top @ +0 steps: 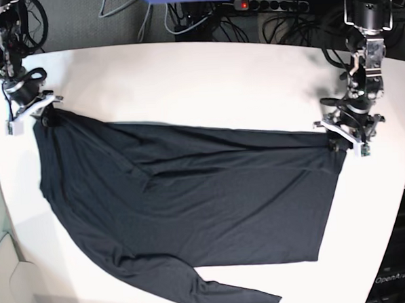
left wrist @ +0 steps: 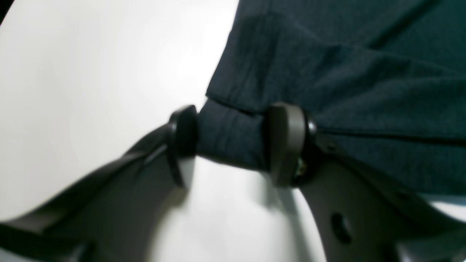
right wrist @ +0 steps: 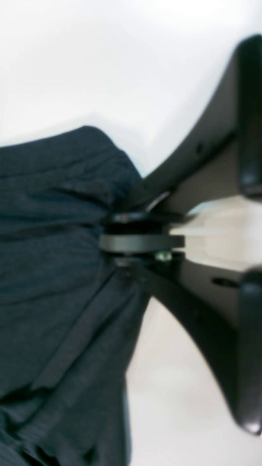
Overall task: Fold the T-shirt properly
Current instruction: 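Lift the held hem corners and draw them apart toward the table edge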
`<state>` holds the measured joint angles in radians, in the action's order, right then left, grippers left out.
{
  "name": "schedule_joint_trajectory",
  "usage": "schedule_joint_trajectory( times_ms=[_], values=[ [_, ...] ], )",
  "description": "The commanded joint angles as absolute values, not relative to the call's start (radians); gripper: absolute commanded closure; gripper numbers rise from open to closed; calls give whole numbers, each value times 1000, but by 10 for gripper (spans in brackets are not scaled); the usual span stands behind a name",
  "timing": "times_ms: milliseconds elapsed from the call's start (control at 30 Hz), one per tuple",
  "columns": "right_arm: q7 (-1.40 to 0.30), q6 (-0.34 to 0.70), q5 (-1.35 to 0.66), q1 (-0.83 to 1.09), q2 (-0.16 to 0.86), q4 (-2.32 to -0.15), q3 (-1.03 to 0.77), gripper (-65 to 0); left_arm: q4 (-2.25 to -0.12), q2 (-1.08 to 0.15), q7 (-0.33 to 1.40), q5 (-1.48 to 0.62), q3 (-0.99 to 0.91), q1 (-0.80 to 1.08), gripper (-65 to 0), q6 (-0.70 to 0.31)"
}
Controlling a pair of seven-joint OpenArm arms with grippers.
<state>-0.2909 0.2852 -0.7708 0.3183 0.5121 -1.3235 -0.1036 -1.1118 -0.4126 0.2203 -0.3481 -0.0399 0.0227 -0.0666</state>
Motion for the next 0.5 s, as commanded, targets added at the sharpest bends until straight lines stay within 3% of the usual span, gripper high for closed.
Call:
schedule_joint_trajectory(
  times_ms=[0, 467],
  values=[
    [-360, 272, -748, 348, 519, -1323, -99, -15, -1106, -414, 390, -311, -31, 64, -302, -71],
    [-248, 272, -748, 499, 538, -1322, -101, -14, -1168, -476, 395, -312, -33, 226, -302, -71]
  ],
)
